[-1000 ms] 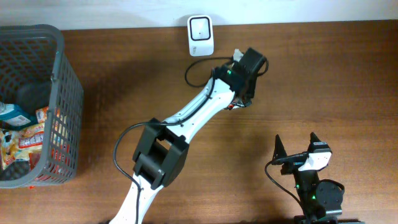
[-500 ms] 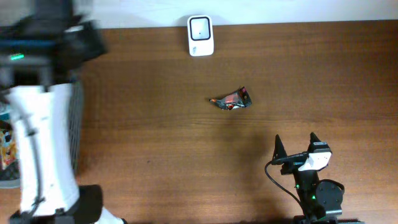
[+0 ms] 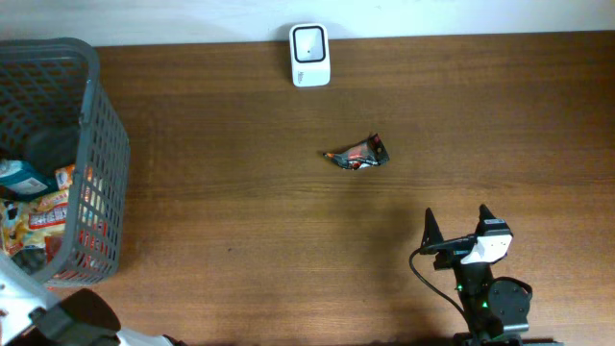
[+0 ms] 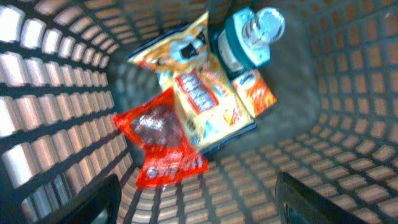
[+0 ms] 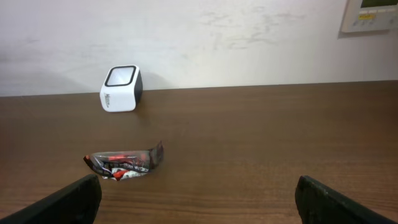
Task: Scan the item barcode
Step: 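Grasp the orange snack bag in the basket and place it beside the packet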
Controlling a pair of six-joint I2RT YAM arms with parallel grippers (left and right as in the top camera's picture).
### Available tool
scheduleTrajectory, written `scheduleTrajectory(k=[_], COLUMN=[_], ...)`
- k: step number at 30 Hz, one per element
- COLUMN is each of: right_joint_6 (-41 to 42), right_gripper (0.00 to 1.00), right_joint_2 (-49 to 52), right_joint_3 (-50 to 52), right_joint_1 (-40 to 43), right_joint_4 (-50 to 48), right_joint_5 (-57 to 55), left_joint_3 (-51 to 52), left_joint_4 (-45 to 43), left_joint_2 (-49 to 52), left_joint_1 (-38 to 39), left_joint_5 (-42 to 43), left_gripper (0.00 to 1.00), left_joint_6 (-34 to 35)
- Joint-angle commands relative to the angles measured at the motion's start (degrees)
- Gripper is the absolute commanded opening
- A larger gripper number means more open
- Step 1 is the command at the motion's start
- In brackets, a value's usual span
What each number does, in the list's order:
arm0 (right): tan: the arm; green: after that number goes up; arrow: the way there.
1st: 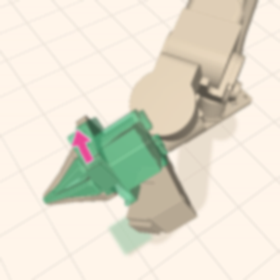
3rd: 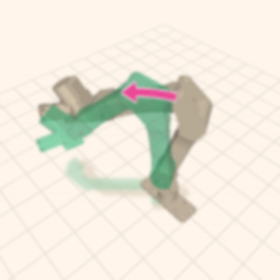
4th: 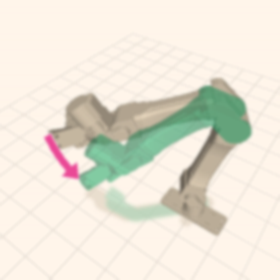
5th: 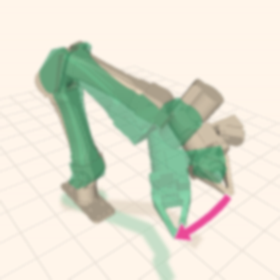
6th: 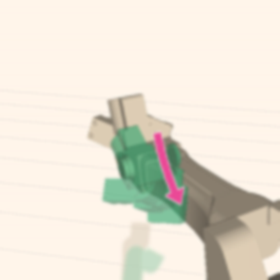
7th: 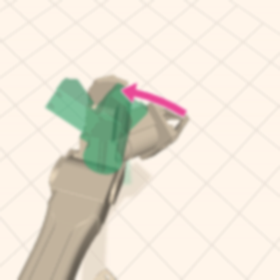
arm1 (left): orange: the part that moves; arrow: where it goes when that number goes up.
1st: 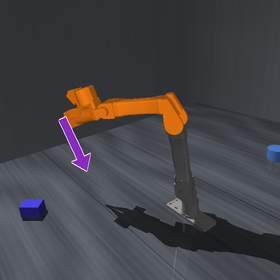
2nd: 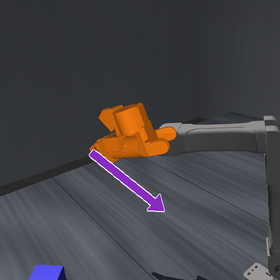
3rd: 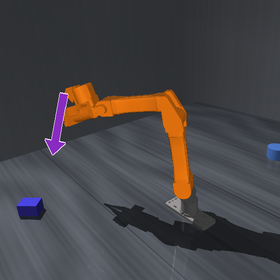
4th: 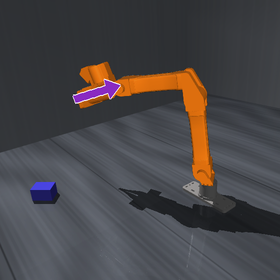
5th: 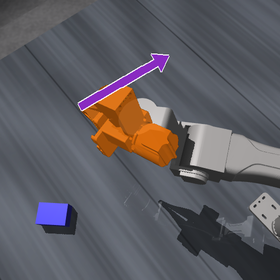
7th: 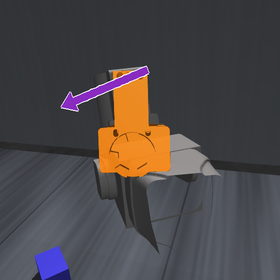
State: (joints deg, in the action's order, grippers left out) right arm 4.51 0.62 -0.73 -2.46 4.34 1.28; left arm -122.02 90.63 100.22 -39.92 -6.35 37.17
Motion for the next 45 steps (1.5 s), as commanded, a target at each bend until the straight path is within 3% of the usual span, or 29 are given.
scheduleTrajectory(k=[1,6,10,13,16,22,23,24,30,33,40,43,45], right_joint_6=[0.2,0.2,0.2,0.2,0.2,0.2,0.2,0.2,0.2,0.2,0.2,0.2,0.2], right_gripper=[0.98,0.98,0.98,0.98,0.98,0.98,0.98,0.98,0.98,0.98,0.98,0.98,0.98], right_joint_2=[-0.4,-0.4,-0.4,-0.4,-0.4,-0.4,-0.4,-0.4,-0.4,-0.4,-0.4,-0.4,-0.4], right_joint_3=[0.4,0.4,0.4,0.4,0.4,0.4,0.4,0.4,0.4,0.4,0.4,0.4,0.4], right_joint_1=[0.0,-0.1,0.0,-0.1,0.0,-0.1,-0.1,-0.1,-0.1,0.0,-0.1,0.0,-0.1], right_joint_4=[0.2,0.2,0.2,0.2,0.2,0.2,0.2,0.2,0.2,0.2,0.2,0.2,0.2], right_joint_5=[-0.5,-0.5,-0.5,-0.5,-0.5,-0.5,-0.5,-0.5,-0.5,-0.5,-0.5,-0.5,-0.5], left_joint_3=[13.6,34.4,43.3,47.4,48.0,50.6,51.0,51.0,51.0,48.3,25.1,21.8,21.8], left_joint_4=[-7.3,-23.0,-29.9,-33.5,-33.8,-34.6,-35.1,-35.1,-34.9,-33.4,-23.5,-25.2,-28.6], left_joint_2=[0.2,0.2,0.2,0.2,0.3,1.4,1.5,1.5,1.4,0.4,-11.8,-20.7,-25.4], left_joint_1=[-0.1,0.1,0.9,1.0,1.2,1.2,1.2,1.2,1.2,1.2,4.9,10.3,18.5], left_joint_5=[2.8,8.7,10.2,9.0,4.4,-0.6,-0.7,-0.5,-0.5,1.3,2.5,4.6,5.5], left_gripper=[0.79,0.77,0.73,0.73,0.62,0.6,0.54,0.34,0.0,0.0,0.0,0.0,0.0], left_joint_6=[0.8,0.8,1.9,1.9,2.1,5.7,5.7,5.7,5.7,4.5,3.1,3.0,-2.5])
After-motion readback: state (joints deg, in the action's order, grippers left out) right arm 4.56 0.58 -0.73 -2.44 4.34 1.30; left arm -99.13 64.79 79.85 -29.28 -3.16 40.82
